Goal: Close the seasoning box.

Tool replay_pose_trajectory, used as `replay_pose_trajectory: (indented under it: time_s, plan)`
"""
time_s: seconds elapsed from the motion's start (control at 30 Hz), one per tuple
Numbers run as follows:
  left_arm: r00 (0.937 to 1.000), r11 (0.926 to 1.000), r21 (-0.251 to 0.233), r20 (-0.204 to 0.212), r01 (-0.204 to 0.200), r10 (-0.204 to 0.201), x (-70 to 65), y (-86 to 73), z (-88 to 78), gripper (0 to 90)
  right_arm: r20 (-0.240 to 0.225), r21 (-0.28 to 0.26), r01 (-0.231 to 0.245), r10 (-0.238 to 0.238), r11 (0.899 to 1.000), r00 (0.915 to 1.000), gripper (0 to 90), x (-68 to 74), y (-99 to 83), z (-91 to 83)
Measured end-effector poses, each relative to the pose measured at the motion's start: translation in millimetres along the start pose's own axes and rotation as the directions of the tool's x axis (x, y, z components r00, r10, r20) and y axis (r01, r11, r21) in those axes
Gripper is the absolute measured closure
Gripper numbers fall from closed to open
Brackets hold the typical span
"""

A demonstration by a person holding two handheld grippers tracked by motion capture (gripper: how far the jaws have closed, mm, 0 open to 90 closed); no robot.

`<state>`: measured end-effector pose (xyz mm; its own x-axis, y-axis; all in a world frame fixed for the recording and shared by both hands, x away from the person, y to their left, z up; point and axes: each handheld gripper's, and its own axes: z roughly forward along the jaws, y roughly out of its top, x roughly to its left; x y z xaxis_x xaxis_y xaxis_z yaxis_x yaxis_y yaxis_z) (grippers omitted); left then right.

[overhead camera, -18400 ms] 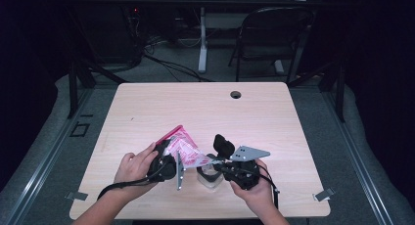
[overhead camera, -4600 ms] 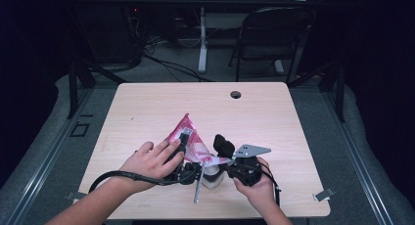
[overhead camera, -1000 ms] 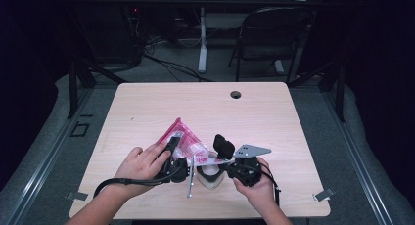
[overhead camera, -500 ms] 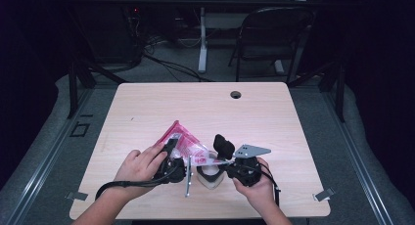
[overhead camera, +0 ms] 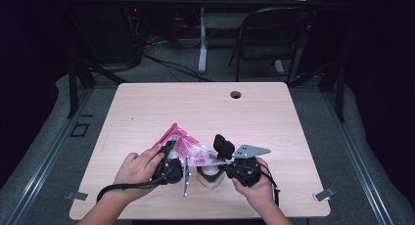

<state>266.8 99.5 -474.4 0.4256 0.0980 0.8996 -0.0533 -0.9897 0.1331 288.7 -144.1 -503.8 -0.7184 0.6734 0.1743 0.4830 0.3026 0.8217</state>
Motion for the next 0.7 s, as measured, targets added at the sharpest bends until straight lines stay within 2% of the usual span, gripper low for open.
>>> replay_pose_trajectory:
  time_s: [0.33,0.7]
  plan:
    - [0.9991,0.9991,-0.004,0.01,0.042,-0.042,-3.2,-3.5,0.8,72.9,0.0,-0.001,0.003,-0.003,1.0,1.0,89.8,0.6,0.4,-0.1]
    - [0.995,0.9951,-0.01,0.018,0.099,-0.098,-8.5,-7.1,1.5,73.0,0.002,-0.007,0.002,-0.002,1.0,1.0,89.8,0.9,1.6,-1.4]
